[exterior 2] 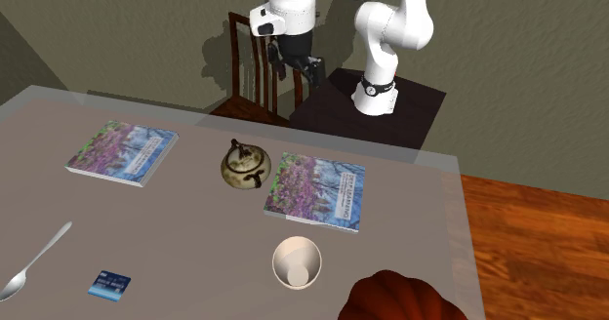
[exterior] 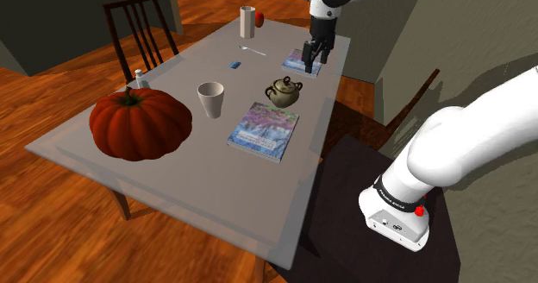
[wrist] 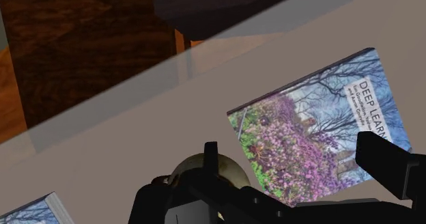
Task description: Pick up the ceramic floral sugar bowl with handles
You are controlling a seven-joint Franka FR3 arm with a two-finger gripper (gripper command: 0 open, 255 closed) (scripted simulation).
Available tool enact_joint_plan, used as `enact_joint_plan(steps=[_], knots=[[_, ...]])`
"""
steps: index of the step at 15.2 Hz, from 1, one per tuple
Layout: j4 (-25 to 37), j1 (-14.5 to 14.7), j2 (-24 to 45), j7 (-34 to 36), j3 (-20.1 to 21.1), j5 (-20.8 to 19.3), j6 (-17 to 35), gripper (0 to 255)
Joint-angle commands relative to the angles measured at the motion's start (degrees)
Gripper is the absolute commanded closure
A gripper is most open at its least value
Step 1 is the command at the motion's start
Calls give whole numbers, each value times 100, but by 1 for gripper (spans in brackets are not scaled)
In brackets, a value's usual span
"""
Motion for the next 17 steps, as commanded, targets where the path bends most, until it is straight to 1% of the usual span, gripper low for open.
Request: enact_joint_plan(steps=[1, 5, 9, 15, 17], knots=[[168, -2, 467, -126, -87, 37, 328, 0], [614, -39, 1319, -437, -251, 165, 776, 0], [1183, -99, 2193, -766, -364, 370, 1111, 0], [2275, -277, 3533, -1242, -405, 750, 1381, 0], [2314, -296, 3645, -1271, -396, 778, 1455, 0]])
